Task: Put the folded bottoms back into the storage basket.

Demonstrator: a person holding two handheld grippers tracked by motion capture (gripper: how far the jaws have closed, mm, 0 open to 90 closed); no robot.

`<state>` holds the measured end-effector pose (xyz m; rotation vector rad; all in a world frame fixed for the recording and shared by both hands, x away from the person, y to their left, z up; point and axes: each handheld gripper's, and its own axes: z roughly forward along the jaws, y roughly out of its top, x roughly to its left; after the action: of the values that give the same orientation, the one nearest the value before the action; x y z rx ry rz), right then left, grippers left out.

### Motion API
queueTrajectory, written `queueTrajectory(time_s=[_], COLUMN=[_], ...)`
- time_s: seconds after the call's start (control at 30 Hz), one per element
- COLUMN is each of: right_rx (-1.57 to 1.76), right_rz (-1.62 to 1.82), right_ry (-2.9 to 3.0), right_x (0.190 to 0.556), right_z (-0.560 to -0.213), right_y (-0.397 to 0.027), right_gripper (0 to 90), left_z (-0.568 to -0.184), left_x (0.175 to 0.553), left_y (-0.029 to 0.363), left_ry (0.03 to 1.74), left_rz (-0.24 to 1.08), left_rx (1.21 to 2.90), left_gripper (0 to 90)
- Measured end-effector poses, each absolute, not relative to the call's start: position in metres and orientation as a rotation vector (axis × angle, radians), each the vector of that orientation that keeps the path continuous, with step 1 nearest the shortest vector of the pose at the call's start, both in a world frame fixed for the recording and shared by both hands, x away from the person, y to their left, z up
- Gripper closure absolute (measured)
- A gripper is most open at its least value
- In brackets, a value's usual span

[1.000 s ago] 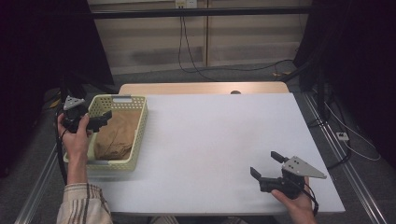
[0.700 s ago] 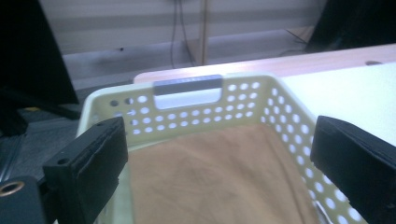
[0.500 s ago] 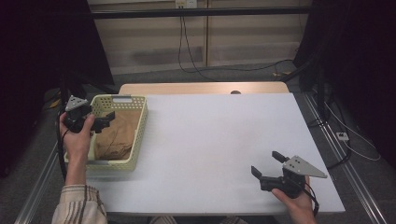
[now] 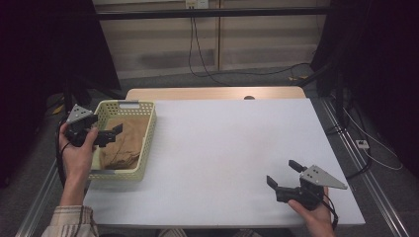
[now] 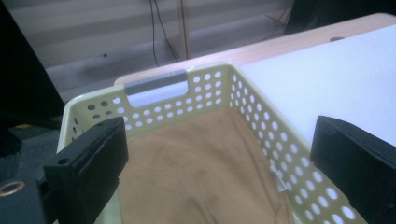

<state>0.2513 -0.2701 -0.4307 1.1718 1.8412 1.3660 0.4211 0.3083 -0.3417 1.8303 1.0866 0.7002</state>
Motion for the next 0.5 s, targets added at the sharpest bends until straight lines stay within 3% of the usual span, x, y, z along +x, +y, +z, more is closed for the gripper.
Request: queueTrajectory(time_s=[0.5], right_rx=[1.165], right_rz=[1.365], right_ry=[1.845], right_x=[0.251], right_z=[-0.431], right_y=[-0.269], right_gripper=[6.1], left_z=[-0.351], left_x=[0.394], left_y=[0.308], left_ry=[1.084], left_rz=[0.728], left_rx=[1.839], left_gripper=[4.8])
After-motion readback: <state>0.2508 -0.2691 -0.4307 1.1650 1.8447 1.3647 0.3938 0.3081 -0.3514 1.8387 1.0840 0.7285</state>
